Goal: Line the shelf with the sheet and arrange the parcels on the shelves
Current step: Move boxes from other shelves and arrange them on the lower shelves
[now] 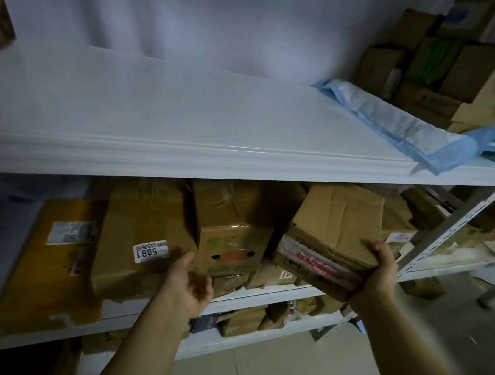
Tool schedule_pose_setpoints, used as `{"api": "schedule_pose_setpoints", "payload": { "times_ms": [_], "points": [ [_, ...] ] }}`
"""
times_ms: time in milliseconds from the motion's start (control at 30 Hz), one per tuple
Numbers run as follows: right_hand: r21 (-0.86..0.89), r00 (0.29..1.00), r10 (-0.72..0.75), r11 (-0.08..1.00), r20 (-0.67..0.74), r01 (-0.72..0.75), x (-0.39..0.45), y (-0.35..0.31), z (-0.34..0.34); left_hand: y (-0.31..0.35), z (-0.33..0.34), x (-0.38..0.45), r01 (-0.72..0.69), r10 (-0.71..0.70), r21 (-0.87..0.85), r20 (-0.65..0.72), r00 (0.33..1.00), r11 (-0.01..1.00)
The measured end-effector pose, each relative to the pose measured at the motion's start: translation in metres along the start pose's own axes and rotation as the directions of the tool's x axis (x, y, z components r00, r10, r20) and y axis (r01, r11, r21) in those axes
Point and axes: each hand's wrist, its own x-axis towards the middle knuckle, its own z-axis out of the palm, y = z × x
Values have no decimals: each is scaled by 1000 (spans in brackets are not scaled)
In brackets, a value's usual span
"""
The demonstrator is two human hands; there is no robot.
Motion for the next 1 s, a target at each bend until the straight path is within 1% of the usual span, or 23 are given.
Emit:
{"api": "schedule_pose_setpoints", "payload": {
  "times_ms": [33, 67, 100, 133, 167, 200, 233, 267, 300, 333, 400, 467, 567, 667, 867, 933, 1000],
  "points": [
    [12, 1000, 11, 1000, 22, -11, 8, -6, -4, -8, 19, -5, -85, 82, 88, 29, 996, 993],
    [17, 999, 23, 1000, 41, -23, 14, -9, -4, -12, 34, -11, -204, 194, 190, 68, 979, 960],
    [17, 997, 38, 999, 60, -40, 23, -13, -6, -16, 52, -13, -361, 341, 286, 118, 933, 888],
    [9, 995, 54, 998, 80, -55, 32, -20, -7, -20, 71, -15, -516, 481, 373, 191, 856, 771],
    [-2, 993, 63, 998, 96, -64, 44, -26, -9, -23, 90, -15, -640, 578, 448, 286, 764, 625],
    [-16, 991, 76, 997, 113, -74, 53, -32, -10, -27, 106, -14, -720, 624, 498, 381, 682, 483],
    [-27, 988, 84, 996, 129, -81, 64, -38, -10, -32, 121, -11, -763, 627, 533, 465, 625, 365],
    [-41, 985, 87, 996, 148, -82, 73, -43, -8, -37, 133, -8, -786, 601, 553, 539, 590, 276],
    [-59, 981, 88, 995, 171, -79, 82, -47, -5, -42, 143, -3, -794, 561, 567, 592, 578, 220],
    [-81, 977, 85, 994, 194, -70, 91, -50, -2, -46, 150, 2, -793, 521, 575, 623, 583, 200],
    [-121, 966, 79, 991, 247, -50, 109, -53, 5, -51, 162, 10, -784, 490, 588, 633, 599, 200],
    [-153, 953, 68, 988, 297, -22, 126, -53, 12, -52, 167, 18, -785, 525, 589, 614, 589, 191],
    [-174, 933, 69, 985, 354, -6, 144, -52, 23, -48, 172, 25, -794, 612, 581, 567, 552, 178],
    [-224, 914, 81, 975, 398, 11, 159, -49, 32, -42, 177, 33, -808, 628, 548, 555, 546, 218],
    [-285, 929, 47, 957, 367, 64, 176, -38, 40, -43, 177, 51, -812, 669, 539, 520, 531, 225],
    [-287, 951, 17, 955, 307, 76, 178, -38, 41, -47, 177, 53, -816, 679, 536, 518, 520, 217],
    [-275, 973, -9, 958, 232, 74, 178, -38, 41, -48, 179, 52, -815, 690, 530, 500, 524, 235]
  ]
}}
